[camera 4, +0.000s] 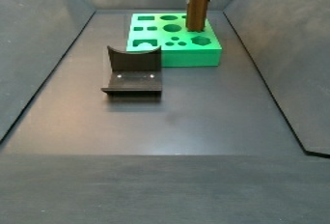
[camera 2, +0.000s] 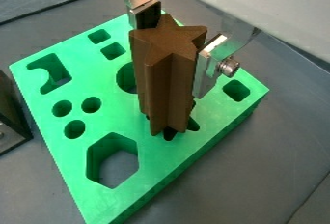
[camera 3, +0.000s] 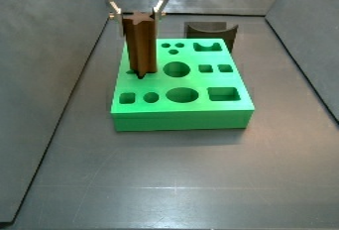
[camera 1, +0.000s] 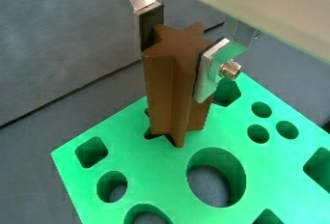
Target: Insert the star object.
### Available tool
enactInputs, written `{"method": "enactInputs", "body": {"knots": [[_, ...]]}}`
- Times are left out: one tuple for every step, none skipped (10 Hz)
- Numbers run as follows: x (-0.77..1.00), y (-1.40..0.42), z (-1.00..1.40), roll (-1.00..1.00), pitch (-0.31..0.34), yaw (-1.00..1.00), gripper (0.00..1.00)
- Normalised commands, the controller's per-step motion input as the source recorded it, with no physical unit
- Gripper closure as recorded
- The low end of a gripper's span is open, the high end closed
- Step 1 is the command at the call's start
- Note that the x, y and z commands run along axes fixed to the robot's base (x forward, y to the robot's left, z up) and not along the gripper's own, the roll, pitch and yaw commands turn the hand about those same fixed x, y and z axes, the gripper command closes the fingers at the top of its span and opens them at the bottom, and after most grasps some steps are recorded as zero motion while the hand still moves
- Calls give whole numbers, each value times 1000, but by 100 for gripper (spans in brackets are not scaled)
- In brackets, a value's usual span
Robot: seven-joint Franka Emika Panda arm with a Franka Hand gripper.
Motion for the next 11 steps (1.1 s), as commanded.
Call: {"method": "enactInputs", "body": {"knots": [[0, -111, -283, 163, -6, 320, 100], [0, -229, -254, 146, -30, 460, 100], [0, -200, -269, 150, -27, 531, 100], [46, -117, -309, 177, -1, 560, 100], [0, 0, -343, 226, -7, 594, 100], [0, 0, -371, 226, -37, 663, 100], [0, 14, -363, 207, -43, 657, 100], [0, 0, -363, 191, -44, 626, 100], [17, 0, -443, 151, -43, 526, 100], [123, -9, -594, 67, -34, 309, 100], [57, -46, -760, 4, -91, 71, 100]]}}
